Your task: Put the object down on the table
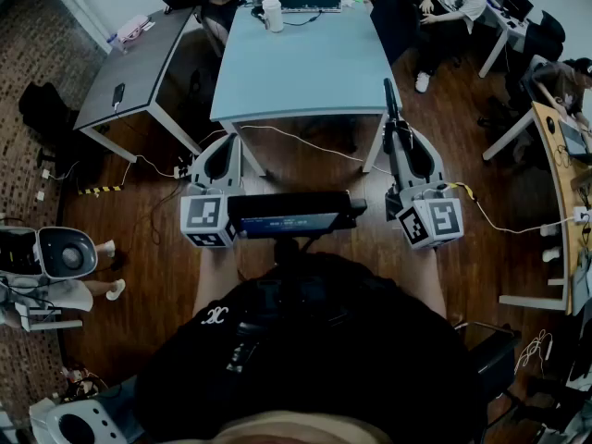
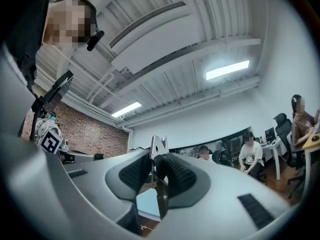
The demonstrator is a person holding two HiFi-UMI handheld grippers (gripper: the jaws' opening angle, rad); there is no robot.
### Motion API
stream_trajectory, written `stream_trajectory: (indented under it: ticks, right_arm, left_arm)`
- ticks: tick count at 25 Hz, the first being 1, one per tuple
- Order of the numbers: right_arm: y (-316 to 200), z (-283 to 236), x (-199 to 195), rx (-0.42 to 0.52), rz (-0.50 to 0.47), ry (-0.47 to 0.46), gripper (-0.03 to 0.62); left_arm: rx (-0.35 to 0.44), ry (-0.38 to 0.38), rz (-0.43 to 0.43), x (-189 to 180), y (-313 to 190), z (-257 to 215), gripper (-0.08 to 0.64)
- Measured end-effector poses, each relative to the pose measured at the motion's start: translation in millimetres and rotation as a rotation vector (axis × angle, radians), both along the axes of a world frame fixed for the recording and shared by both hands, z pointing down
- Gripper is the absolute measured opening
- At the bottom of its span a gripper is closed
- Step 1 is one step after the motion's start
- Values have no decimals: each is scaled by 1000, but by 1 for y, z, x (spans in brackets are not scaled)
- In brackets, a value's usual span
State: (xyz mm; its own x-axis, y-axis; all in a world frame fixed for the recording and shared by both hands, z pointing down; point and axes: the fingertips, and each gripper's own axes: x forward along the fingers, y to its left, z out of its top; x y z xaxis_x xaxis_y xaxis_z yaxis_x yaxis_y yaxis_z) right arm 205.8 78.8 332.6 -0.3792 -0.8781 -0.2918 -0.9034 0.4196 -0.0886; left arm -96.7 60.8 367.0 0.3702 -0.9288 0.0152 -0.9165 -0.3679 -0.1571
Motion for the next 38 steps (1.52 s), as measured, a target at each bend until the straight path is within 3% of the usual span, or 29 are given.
stream_trajectory:
  ticks: [13, 22, 32, 38]
  right_arm:
    - [-16, -3, -54, 16, -6, -1, 95]
    - [-23, 12, -101, -2, 8, -15, 95]
    - [-77, 22, -125, -4, 0, -7, 95]
    - [-139, 31, -122, -6, -30, -15, 95]
  left_arm:
    - [16, -3, -8, -49, -14, -8, 5]
    - [-10, -14, 23, -98, -33, 14, 5]
    - [-22, 0, 14, -124, -79, 27, 5]
    - [-36, 0, -28, -124, -128, 34, 5]
